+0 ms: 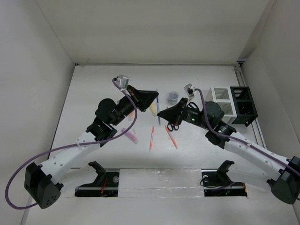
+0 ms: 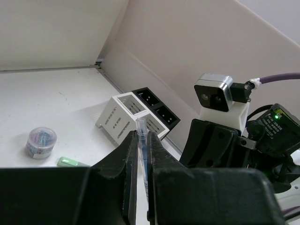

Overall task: Sort the stationery into containers
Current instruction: Close the pen cap on the pen.

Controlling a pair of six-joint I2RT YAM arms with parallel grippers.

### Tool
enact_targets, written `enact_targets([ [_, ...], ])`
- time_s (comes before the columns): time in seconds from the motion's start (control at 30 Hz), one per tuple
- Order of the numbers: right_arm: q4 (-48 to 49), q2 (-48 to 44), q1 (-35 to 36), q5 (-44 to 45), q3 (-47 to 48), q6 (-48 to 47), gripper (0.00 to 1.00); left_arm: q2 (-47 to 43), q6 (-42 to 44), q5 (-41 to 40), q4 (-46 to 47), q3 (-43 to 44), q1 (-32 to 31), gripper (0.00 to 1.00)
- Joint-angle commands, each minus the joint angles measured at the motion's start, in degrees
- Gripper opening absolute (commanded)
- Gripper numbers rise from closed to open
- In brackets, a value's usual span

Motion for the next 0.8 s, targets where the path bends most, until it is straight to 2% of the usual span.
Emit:
enact_targets([
  [0.0,9.4,-0.8,-1.2,0.0,6.1,0.8,0.0,0.3,1.5,2.2,0.2,-2.7,-0.1,0.0],
  [0.27,11.9,0.9,-2.9,-3.4,8.1,3.6,0.0,-0.3,2.0,1.0,1.4,-5.1,-0.1,0.0],
  [0.53,16.3,3.0,-5.7,-8.2,9.4,8.7,0.0,-0.3,2.0,3.6,3.9,-6.8,-0.1,0.0],
  [0.77,16.3,3.6,-6.7,-9.9,11.1,8.1,0.0,-0.3,2.6,4.7,4.6,-7.4,-0.1,0.0],
])
